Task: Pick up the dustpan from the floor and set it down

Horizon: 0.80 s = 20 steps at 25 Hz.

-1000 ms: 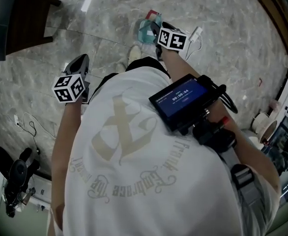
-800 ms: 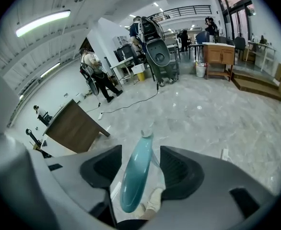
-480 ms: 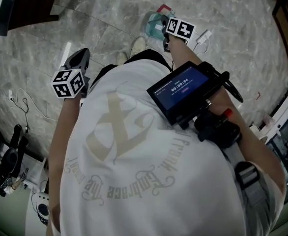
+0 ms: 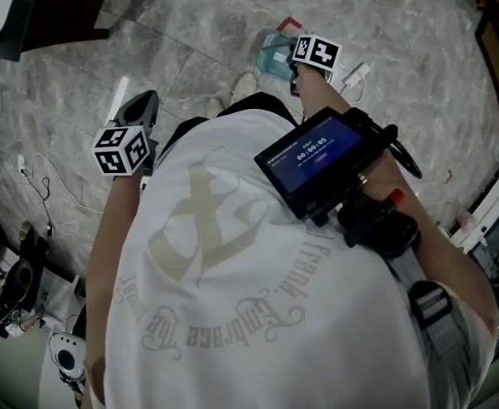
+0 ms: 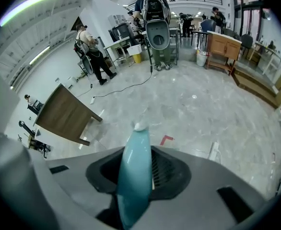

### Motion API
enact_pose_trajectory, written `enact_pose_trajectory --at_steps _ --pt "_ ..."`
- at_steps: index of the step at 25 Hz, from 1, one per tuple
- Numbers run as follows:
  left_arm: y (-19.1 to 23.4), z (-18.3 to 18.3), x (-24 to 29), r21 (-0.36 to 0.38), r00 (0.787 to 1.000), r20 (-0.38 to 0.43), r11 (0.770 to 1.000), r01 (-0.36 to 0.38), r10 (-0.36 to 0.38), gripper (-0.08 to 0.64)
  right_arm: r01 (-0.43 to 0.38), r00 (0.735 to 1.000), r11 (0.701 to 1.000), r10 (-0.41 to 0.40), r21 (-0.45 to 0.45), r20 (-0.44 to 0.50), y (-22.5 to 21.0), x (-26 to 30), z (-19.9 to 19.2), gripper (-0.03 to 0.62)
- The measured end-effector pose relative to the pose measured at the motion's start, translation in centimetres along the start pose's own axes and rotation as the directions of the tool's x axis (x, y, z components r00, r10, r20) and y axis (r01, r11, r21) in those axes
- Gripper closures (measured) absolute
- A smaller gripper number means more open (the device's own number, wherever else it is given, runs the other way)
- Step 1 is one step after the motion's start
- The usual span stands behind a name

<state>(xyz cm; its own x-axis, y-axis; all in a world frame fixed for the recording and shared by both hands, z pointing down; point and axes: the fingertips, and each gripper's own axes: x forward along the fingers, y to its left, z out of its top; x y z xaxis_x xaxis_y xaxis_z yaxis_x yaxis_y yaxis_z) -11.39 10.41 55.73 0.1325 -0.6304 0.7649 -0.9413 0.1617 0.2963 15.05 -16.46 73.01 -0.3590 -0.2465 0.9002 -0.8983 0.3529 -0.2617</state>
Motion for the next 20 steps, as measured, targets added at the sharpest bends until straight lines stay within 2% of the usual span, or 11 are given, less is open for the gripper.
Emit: enact_pose_trajectory --at_steps 1,5,9,13,20 --pt "0.0 0.3 0.1 0.003 1.0 0.001 1.0 0.008 -0.008 0.548 0.016 1.0 1.0 -0.016 -0.011 -0.002 -0.2 -0.3 0.0 0.465" --pt "-0.1 0.9 1.0 0.021 0.999 0.002 0.999 0.038 -0.038 0.548 0.048 0.999 0.995 -0.049 -0.09 -0.016 -1.1 -1.1 -0.6 0.478" --pt "0.3 1.3 1.9 0.027 0.998 -0.005 0.998 0.06 -0.06 0.548 0.055 0.998 0.977 -0.063 -0.205 -0.031 -1.3 -1.7 -0.8 0.486" --pt "0.7 1.7 2.6 0.028 0.997 -0.009 0.997 0.073 -0.073 0.548 0.038 0.999 0.949 -0.048 -0.312 -0.026 -0.3 -2.0 -0.5 0.491" --pt "1.3 2.3 3.8 0.022 0.997 -0.001 0.996 0.084 -0.084 0.548 -0.003 1.0 0.914 0.005 -0.406 0.003 1.8 -2.4 0.6 0.492"
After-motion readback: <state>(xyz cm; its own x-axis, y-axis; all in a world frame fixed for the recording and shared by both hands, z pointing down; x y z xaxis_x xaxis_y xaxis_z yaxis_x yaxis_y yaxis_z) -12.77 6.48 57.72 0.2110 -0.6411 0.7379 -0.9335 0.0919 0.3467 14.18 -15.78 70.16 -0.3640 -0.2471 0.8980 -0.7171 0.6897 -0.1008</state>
